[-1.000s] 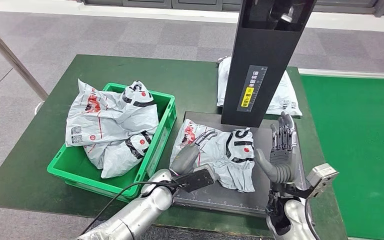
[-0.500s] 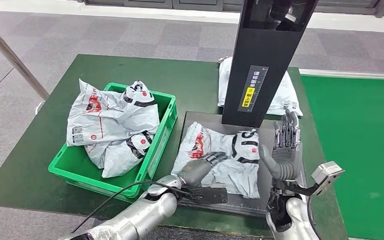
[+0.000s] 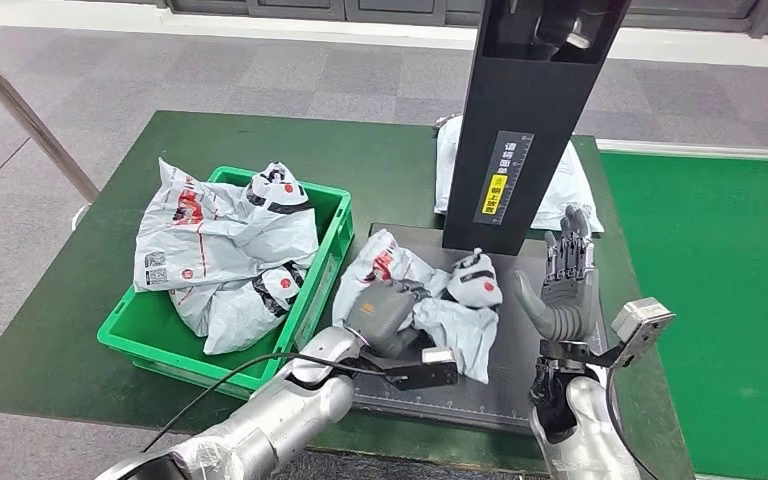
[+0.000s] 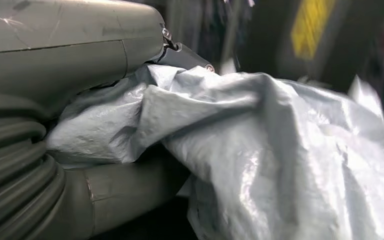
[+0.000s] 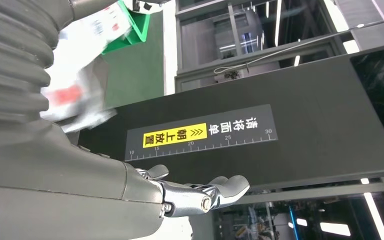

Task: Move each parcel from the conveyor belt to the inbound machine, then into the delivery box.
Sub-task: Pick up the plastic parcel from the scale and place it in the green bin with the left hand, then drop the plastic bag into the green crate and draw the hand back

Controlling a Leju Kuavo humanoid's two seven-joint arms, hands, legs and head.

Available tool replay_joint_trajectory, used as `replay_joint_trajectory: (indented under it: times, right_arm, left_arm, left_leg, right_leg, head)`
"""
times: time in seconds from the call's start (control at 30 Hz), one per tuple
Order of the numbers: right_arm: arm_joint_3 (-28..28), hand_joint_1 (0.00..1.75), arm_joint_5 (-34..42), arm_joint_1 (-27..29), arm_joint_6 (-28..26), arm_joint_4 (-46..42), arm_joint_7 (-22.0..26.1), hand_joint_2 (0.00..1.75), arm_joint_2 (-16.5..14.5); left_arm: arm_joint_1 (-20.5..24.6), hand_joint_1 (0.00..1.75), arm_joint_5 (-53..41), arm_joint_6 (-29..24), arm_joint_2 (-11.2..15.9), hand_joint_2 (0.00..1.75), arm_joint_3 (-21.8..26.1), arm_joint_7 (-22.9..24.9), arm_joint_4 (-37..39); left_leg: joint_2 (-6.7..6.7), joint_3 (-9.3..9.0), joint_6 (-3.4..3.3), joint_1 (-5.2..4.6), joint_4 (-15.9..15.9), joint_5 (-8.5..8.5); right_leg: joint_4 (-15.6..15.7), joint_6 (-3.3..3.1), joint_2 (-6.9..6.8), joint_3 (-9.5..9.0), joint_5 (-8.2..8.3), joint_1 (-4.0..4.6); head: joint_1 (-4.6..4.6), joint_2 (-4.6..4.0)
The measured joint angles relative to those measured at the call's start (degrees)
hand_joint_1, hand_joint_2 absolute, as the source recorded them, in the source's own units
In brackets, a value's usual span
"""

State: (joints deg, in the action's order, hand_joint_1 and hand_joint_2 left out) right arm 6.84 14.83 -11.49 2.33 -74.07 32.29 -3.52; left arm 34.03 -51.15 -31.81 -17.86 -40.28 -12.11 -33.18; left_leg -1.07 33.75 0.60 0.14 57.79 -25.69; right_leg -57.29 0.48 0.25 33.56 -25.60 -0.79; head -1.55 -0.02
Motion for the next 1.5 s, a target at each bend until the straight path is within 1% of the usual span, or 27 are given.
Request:
replay_joint_trajectory:
  times: [0.07,0.17,0.27,0.37,0.5,0.7,0.77,0.87,0.9,0.93,0.97,1.07,1.1,1.17,1.23,1.37,1.5]
  right_arm:
    - [0.0,0.0,0.14,-0.54,-0.17,0.63,0.09,1.75,-0.04]
    - [0.0,0.0,0.62,-0.98,-0.7,1.26,0.16,1.75,-0.04]
    - [0.0,0.0,1.45,-1.01,-1.27,1.66,0.27,1.75,-0.02]
    - [0.0,0.0,1.92,-0.84,-1.5,1.87,0.29,1.75,0.08]
    - [0.0,0.0,1.98,-0.81,-1.82,1.97,0.3,1.75,0.13]
    - [0.0,0.0,2.03,-0.81,-1.94,2.06,0.34,1.75,0.14]
    - [0.0,0.0,2.3,-0.77,-2.13,2.09,0.42,1.75,0.14]
    - [0.0,0.0,3.23,0.02,-3.03,1.79,0.42,1.75,0.29]
    - [0.0,0.0,3.49,0.58,-3.31,1.42,0.25,1.75,0.39]
    - [0.0,0.0,3.65,1.2,-3.55,0.86,-0.03,1.75,0.5]
    - [0.0,0.0,3.75,1.8,-3.7,0.23,-0.4,1.75,0.62]
    - [0.0,0.0,3.83,3.04,-3.88,-1.27,-1.31,1.75,1.0]
    - [-0.01,0.0,3.75,3.24,-3.78,-1.5,-1.43,1.75,1.1]
    - [-0.02,0.0,3.43,3.47,-3.43,-1.96,-1.62,1.75,1.22]
    - [-0.13,0.0,3.02,3.77,-3.16,-2.65,-1.96,1.75,1.23]
    - [-0.9,0.0,2.05,5.12,-3.01,-4.57,-2.93,1.75,1.2]
    - [-1.33,0.0,1.01,6.41,-2.5,-5.84,-3.47,1.75,1.03]
  left_arm:
    - [-0.33,1.75,0.16,-2.76,0.78,1.75,2.33,-1.32,-3.43]
    - [-1.31,1.75,1.81,-5.21,1.91,1.75,6.07,-3.68,-9.72]
    - [-2.68,1.75,1.34,-7.36,3.64,1.75,9.71,-4.06,-17.94]
    - [-3.54,1.75,0.45,-8.07,5.35,1.75,13.03,-3.87,-25.14]
    - [-4.67,1.75,0.25,-8.08,6.47,1.75,14.99,-3.79,-30.01]
    - [-5.38,1.75,-0.91,-8.11,7.05,1.75,15.87,-3.77,-32.85]
    - [-5.82,1.75,-3.28,-8.13,7.07,1.75,16.75,-3.96,-33.82]
    - [-7.52,1.75,-12.86,-8.15,7.1,1.75,20.71,-3.6,-37.17]
    - [-8.04,1.75,-16.65,-8.15,7.2,1.75,22.39,-2.74,-38.15]
    - [-8.41,1.75,-20.6,-8.14,7.4,1.75,23.83,-0.89,-38.69]
    - [-8.65,1.62,-24.5,-8.1,7.79,1.75,25.08,1.8,-38.63]
    - [-8.76,0.32,-34.02,-6.3,9.53,1.75,27.18,11.67,-35.8]
    - [-8.49,0.01,-35.62,-4.65,10.16,1.75,27.36,14.61,-33.87]
    - [-7.66,0.0,-37.25,-0.39,11.4,1.75,27.41,19.53,-28.42]
    - [-6.68,0.0,-37.53,3.09,12.23,1.75,27.41,21.67,-22.6]
    - [-4.74,0.0,-37.23,7.58,12.75,1.75,27.48,22.25,-14.5]
    - [-3.75,0.0,-34.88,9.03,12.72,1.75,28.15,21.09,-11.34]
  left_leg:
    - [-0.02,0.01,0.01,0.0,0.0,0.01]
    - [-0.02,0.06,0.01,0.0,0.0,0.0]
    - [0.03,0.12,0.02,0.0,0.0,-0.01]
    - [0.03,0.13,0.02,0.0,0.0,-0.01]
    - [0.02,0.14,0.02,0.0,0.0,-0.01]
    - [0.01,0.15,0.02,0.0,0.0,-0.01]
    - [0.04,0.15,0.02,0.0,0.0,-0.01]
    - [0.06,0.15,0.03,0.0,0.0,-0.02]
    - [0.06,0.15,0.02,0.0,-0.01,-0.03]
    - [0.06,0.15,0.02,0.0,-0.01,-0.04]
    - [0.08,0.14,0.02,0.01,-0.02,-0.06]
    - [0.13,0.14,0.04,0.01,-0.03,-0.07]
    - [0.14,0.13,0.05,0.01,-0.03,-0.06]
    - [0.18,0.13,0.07,0.01,-0.03,-0.04]
    - [0.22,0.13,0.08,0.01,-0.03,-0.02]
    - [0.14,0.13,0.06,0.01,-0.02,-0.02]
    - [0.16,0.12,0.04,0.0,-0.02,-0.06]
  right_leg:
    - [-0.02,0.0,0.0,0.01,0.0,0.0]
    - [-0.02,-0.01,0.01,0.06,-0.01,0.0]
    - [-0.02,-0.01,0.04,0.16,-0.01,0.0]
    - [-0.02,-0.01,0.05,0.19,-0.02,0.0]
    - [-0.01,-0.01,0.04,0.18,-0.02,0.0]
    - [0.01,-0.01,0.04,0.18,-0.02,-0.01]
    - [0.0,-0.01,0.05,0.18,-0.02,-0.01]
    - [0.01,-0.02,0.09,0.21,-0.02,0.0]
    - [0.01,-0.02,0.09,0.22,-0.04,0.0]
    - [0.01,-0.02,0.09,0.23,-0.05,0.0]
    - [0.01,-0.03,0.09,0.24,-0.06,0.01]
    - [0.0,-0.05,0.12,0.28,-0.08,0.01]
    - [0.0,-0.06,0.14,0.29,-0.07,0.01]
    - [-0.01,-0.07,0.16,0.3,-0.05,0.01]
    - [-0.01,-0.07,0.2,0.31,-0.02,0.01]
    - [0.0,-0.07,0.17,0.24,-0.02,0.0]
    - [0.02,-0.06,0.18,0.22,-0.02,0.0]
  head:
    - [0.01,0.0]
    - [0.0,0.0]
    - [0.0,-0.01]
    - [0.0,0.0]
    - [0.0,0.0]
    - [0.0,0.0]
    - [0.0,-0.01]
    - [0.0,-0.01]
    - [0.01,0.0]
    - [0.01,0.0]
    - [0.0,0.0]
    - [0.0,0.0]
    - [0.0,0.0]
    - [0.0,0.0]
    - [0.0,0.0]
    - [0.01,0.0]
    - [0.01,-0.01]
